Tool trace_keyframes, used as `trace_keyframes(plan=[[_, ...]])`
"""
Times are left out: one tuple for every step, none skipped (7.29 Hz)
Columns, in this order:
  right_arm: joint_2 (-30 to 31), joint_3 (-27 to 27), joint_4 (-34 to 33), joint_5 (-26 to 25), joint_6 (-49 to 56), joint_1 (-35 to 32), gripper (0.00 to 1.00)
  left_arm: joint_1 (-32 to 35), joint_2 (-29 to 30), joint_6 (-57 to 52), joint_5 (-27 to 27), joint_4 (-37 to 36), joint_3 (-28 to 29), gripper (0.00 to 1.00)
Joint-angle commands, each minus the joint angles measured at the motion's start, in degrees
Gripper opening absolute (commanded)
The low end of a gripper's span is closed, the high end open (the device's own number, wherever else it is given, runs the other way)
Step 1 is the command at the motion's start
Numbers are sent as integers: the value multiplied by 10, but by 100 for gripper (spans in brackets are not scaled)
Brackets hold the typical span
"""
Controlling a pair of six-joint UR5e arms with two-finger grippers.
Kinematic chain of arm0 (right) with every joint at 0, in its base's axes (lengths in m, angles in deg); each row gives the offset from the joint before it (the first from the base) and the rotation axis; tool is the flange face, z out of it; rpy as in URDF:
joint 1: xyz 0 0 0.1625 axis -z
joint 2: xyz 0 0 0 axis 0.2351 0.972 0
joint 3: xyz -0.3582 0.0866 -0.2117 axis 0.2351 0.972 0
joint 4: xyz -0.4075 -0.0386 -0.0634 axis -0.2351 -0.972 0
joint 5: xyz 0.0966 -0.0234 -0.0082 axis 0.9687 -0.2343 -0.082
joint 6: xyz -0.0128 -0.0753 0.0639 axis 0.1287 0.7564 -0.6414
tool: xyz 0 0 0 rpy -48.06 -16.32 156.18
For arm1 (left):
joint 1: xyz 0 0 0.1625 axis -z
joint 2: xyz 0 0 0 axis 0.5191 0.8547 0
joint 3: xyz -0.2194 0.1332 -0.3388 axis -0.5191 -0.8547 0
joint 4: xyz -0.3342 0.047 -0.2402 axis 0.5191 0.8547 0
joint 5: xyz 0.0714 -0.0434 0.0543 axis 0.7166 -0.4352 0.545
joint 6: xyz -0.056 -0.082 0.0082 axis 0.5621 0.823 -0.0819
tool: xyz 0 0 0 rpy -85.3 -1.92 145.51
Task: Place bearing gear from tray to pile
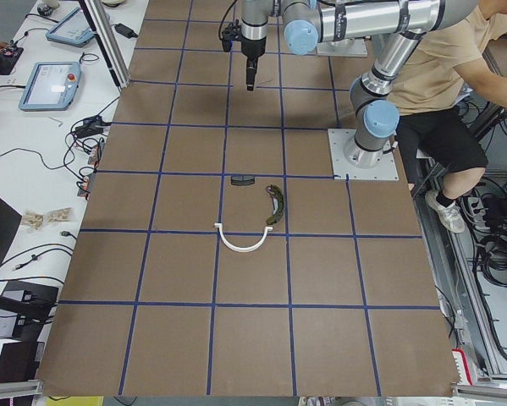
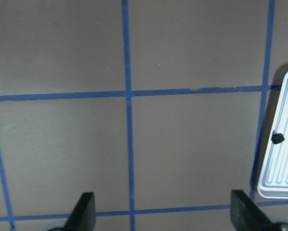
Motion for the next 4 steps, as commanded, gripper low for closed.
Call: trace_keyframes(plan=[[-87,0,-98,0,161,119,100,-1,-4,0,0,14,-6,100],[-136,0,-165,-2,214,162,100,-1,3,-5,3,11,-8,100],[-168,0,-217,1,254,197,100,-1,3,-9,5,9,-8,100],[-194,0,-249,-1,314,226,84,-2,2,-9,5,11,-8,100]])
